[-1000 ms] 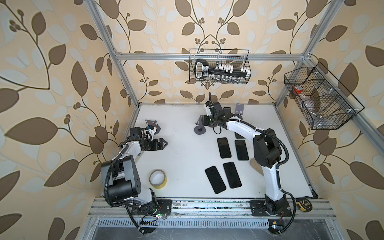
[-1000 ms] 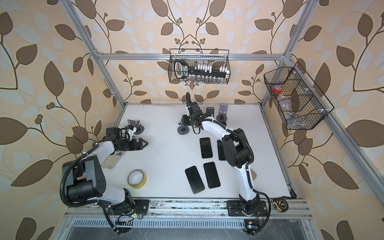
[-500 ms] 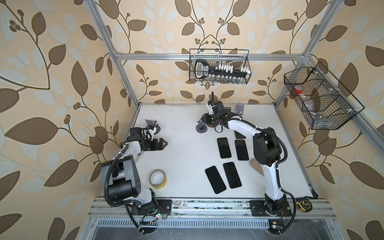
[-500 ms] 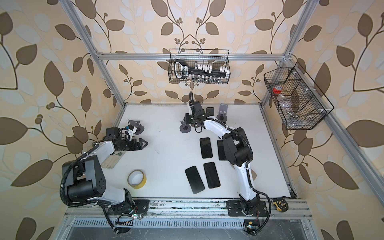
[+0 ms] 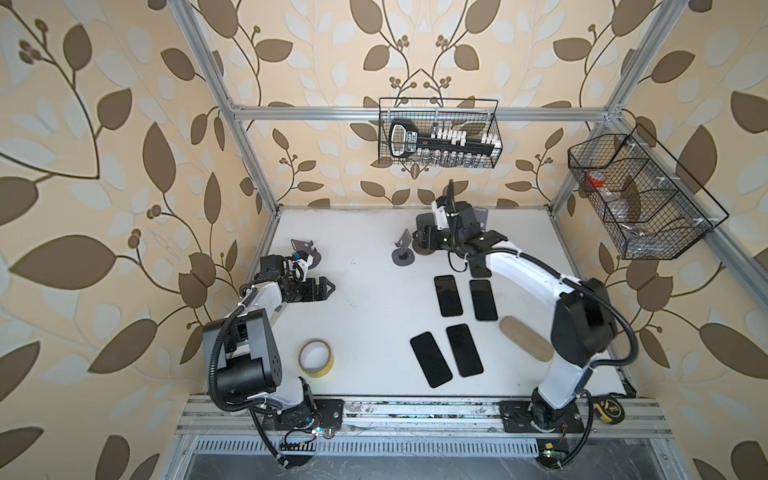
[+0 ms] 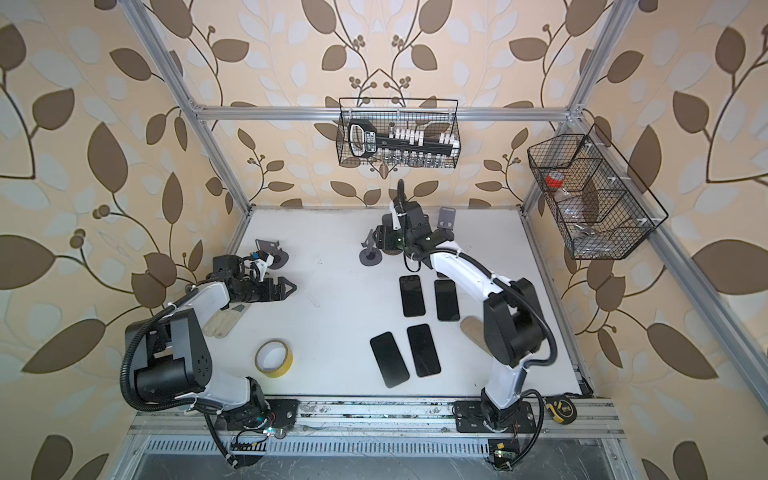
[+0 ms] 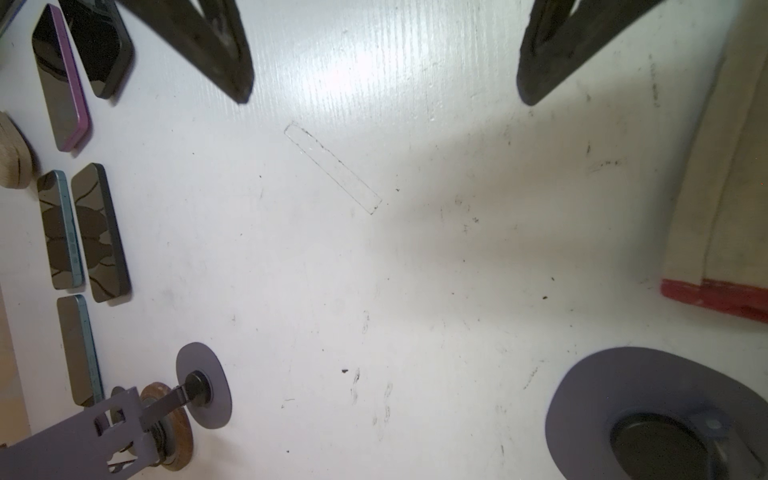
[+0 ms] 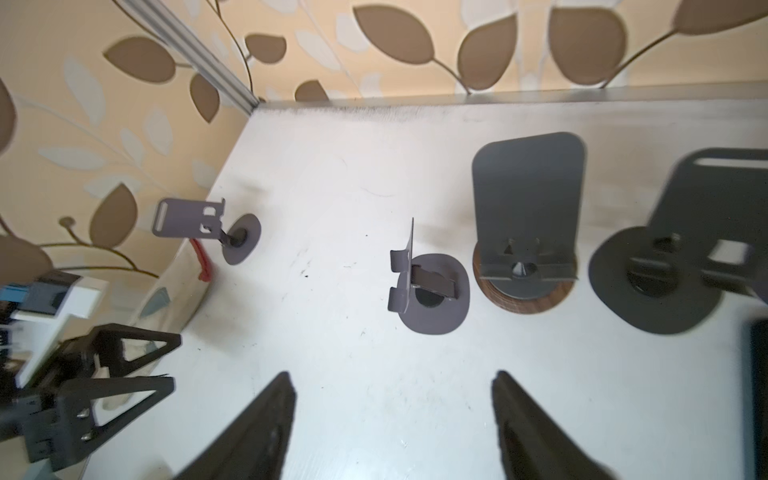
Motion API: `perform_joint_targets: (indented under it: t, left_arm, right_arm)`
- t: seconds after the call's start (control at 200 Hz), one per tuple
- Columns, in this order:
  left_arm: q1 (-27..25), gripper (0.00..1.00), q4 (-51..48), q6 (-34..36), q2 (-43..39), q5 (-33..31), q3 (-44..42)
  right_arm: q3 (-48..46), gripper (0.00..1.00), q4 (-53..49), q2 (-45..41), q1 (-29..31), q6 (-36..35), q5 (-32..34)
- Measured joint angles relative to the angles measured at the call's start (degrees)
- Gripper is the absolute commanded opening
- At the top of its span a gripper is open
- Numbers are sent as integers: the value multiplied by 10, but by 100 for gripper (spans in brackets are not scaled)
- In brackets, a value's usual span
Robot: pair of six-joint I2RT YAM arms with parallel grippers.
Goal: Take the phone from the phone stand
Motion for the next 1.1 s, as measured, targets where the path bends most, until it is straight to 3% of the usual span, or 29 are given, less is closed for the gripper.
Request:
perform_joint_targets:
  t: [0.225, 0.41, 0.545, 0.64, 0.815, 0.955, 1.1]
  left_arm:
    - [0, 99, 2, 0, -5, 19, -1]
    - [-6, 99, 35, -22, -56, 17, -24]
    - [-44, 99, 73, -60, -61, -26, -28]
    - [-70, 99, 117, -89, -58, -40, -37]
    - [-111, 99, 251, -112, -63, -64, -123]
    - [-135, 99, 365, -115, -75, -85, -213]
    - [-148, 99, 473, -110, -67, -117, -253]
  right_arm:
    - [-129, 100, 16, -192, 0, -15, 109]
    - [-240, 100, 17, -328, -17, -46, 203]
    - [-345, 100, 54, -432, -78, -61, 235]
    - [-433, 100, 96, -492, -160, -61, 226]
    - [-563, 100, 182, -500, -280, -65, 181]
    - [-651, 100, 288, -472, -291, -94, 160]
    - [-720, 100, 420, -427, -291, -124, 150]
